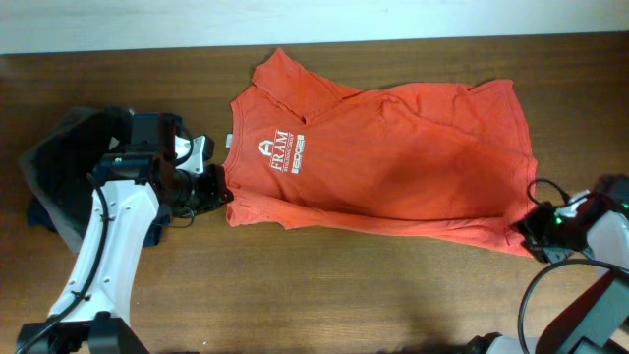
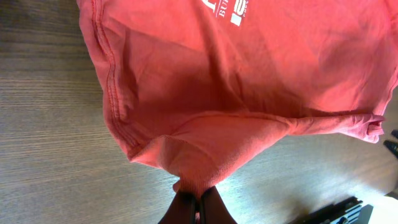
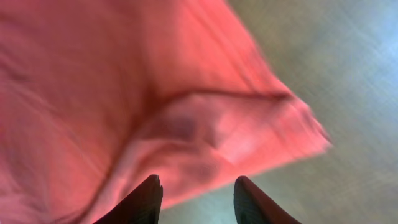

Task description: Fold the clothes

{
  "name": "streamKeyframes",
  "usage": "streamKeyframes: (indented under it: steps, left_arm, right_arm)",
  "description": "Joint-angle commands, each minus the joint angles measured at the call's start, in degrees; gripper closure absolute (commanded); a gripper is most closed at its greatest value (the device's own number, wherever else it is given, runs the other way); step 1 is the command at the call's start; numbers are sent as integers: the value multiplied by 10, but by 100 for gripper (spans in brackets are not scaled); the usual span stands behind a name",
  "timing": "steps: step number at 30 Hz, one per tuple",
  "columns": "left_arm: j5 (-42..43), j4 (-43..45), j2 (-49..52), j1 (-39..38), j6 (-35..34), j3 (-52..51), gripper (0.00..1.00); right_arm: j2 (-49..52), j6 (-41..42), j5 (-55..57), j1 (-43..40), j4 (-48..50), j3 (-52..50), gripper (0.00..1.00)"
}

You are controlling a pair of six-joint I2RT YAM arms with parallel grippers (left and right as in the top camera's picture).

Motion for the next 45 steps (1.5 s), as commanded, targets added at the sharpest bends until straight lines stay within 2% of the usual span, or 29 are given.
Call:
streamKeyframes:
  steps: [1, 7, 14, 22, 35, 42, 45]
  left_arm:
    - [3, 1, -1, -2, 9, 5, 99]
    - [3, 2, -1, -2, 9, 5, 99]
    - [4, 1, -1, -2, 9, 5, 99]
    - [3, 1, -1, -2, 9, 5, 100]
    - [3, 2, -1, -2, 9, 5, 99]
    - [3, 2, -1, -2, 9, 5, 99]
    - [3, 3, -1, -2, 9, 5, 100]
  right_arm:
    - [3, -12, -1, -26, -37, 5, 58]
    - [3, -1, 15, -25, -12, -22, 69]
    - [3, 15, 15, -25, 59, -54, 69]
    - [4, 25, 32, -25, 77, -56, 69]
    - [39, 40, 2, -25, 119, -56, 80]
    - [37, 33, -38, -25, 92, -41, 84]
    - [32, 19, -37, -25, 68, -24, 91]
